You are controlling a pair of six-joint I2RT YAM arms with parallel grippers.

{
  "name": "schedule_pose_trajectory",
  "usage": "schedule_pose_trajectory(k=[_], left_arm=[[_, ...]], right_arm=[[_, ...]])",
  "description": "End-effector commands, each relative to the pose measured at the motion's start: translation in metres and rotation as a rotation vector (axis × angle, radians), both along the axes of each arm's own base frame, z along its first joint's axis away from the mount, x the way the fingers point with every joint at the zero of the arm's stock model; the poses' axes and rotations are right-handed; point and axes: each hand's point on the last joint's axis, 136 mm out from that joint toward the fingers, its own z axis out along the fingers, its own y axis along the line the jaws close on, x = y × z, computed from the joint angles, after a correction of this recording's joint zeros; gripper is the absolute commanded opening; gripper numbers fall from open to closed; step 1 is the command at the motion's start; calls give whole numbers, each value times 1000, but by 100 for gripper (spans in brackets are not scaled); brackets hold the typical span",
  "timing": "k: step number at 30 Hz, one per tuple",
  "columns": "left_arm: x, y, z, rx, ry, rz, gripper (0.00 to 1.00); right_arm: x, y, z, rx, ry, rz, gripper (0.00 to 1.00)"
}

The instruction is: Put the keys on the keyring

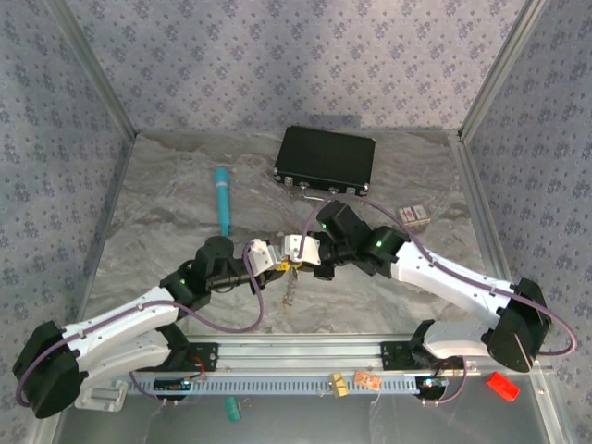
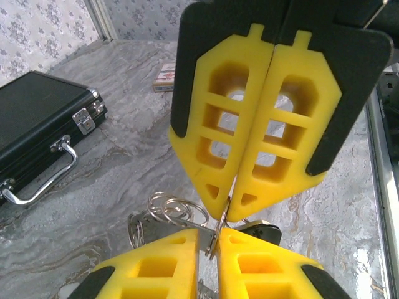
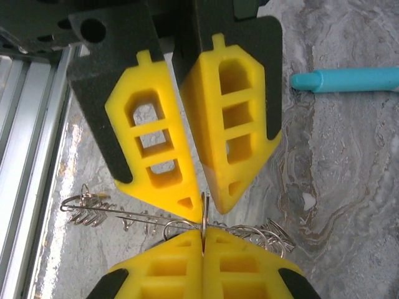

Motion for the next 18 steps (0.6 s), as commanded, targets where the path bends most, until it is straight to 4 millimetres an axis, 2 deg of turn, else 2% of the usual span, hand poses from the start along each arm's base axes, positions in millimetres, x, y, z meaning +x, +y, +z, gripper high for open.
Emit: schedule_pose_trajectory(k=[1,3,5,6,9,10,13,18], left_arm=[[-4,-8,17,-54,-18,-38,15],[-5,-8,17,-57,-18,-46,11],[-5,-8,17,-59,-19,-50,0],[-6,-8,18,-60,-19,-50,0],[-8,-6,18,-87,-19,-47,0],[-8,-5,19,-108,-21,-45,0],[-10,-5,25,-176,-26,-48,0],[-14,-6,30,-222,-33,-70,0]], right_arm=[[-5,8,21,103,-2,20,0],[-5,9,23,128,6,18,0],[-4,7,22,140,14,8,0],[-3,6,22,148,18,-4,0],[1,-2,25,240,70,-41,22],[4,-8,27,296,110,-56,26],[5,-15,34,414,183,-61,30],[3,-11,32,454,217,-49,30]])
